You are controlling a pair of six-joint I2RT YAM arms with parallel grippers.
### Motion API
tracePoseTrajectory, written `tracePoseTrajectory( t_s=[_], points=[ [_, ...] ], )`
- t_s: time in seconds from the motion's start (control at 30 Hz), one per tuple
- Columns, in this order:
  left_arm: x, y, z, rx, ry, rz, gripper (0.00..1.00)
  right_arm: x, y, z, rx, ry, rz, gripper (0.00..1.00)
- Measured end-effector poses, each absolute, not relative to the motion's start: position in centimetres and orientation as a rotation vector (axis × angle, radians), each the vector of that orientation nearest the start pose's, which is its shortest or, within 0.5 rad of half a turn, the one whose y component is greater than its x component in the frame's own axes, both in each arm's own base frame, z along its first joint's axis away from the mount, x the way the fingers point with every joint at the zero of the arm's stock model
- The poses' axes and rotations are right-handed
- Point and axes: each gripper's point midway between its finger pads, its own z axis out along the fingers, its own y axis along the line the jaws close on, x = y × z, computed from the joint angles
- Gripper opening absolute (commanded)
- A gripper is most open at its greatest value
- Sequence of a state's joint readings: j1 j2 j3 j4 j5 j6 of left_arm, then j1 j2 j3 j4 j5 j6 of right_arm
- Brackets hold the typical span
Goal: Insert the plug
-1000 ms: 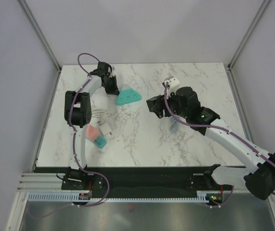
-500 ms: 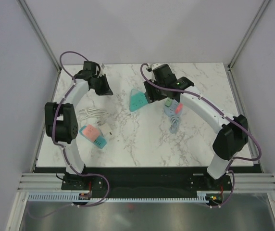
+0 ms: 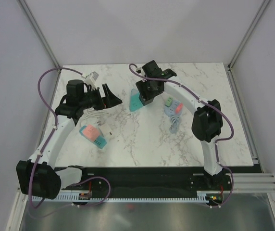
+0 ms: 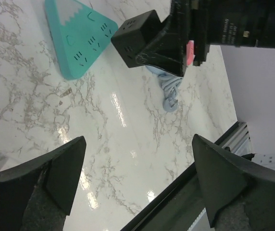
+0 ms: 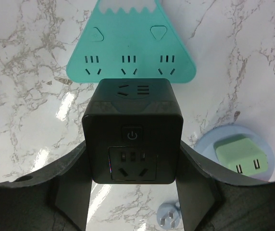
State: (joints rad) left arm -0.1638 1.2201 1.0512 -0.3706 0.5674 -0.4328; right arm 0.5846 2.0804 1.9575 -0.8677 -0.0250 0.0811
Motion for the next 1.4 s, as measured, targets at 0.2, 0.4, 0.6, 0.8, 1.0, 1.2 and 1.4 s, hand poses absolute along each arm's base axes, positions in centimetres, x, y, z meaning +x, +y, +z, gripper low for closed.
tracePoseTrajectory(
  t_s=[0.2,0.4,0.6,0.8,1.0,1.2,1.4],
  points=[
    [29.7,-16.4,23.0,0.079,2.138,-0.982,1.00,42.4,28.6,11.4,-0.709,2.554,0.269,0.00],
    [28.1,-15.9,22.4,0.079,2.124,-0.964,1.00,43.6,27.8,10.5,-0.743,2.563,0.255,0.00],
    [27.6,-16.3,23.0,0.116,2.097,-0.953,1.00,44.7,27.2,11.2,-0.752,2.541,0.297,0.00],
    [27.4,-16.5,23.2,0.144,2.087,-0.941,1.00,45.0,27.2,11.3,-0.804,2.521,0.317,0.00],
    [27.5,-16.5,23.1,0.153,2.088,-0.931,1.00,45.8,27.9,10.7,-0.837,2.504,0.337,0.00],
    [27.6,-16.2,22.8,0.147,2.095,-0.905,1.00,46.9,27.9,10.5,-0.835,2.484,0.311,0.00],
    [27.7,-16.1,22.7,0.153,2.095,-0.898,1.00,47.6,27.8,10.5,-0.823,2.473,0.313,0.00]
  ],
)
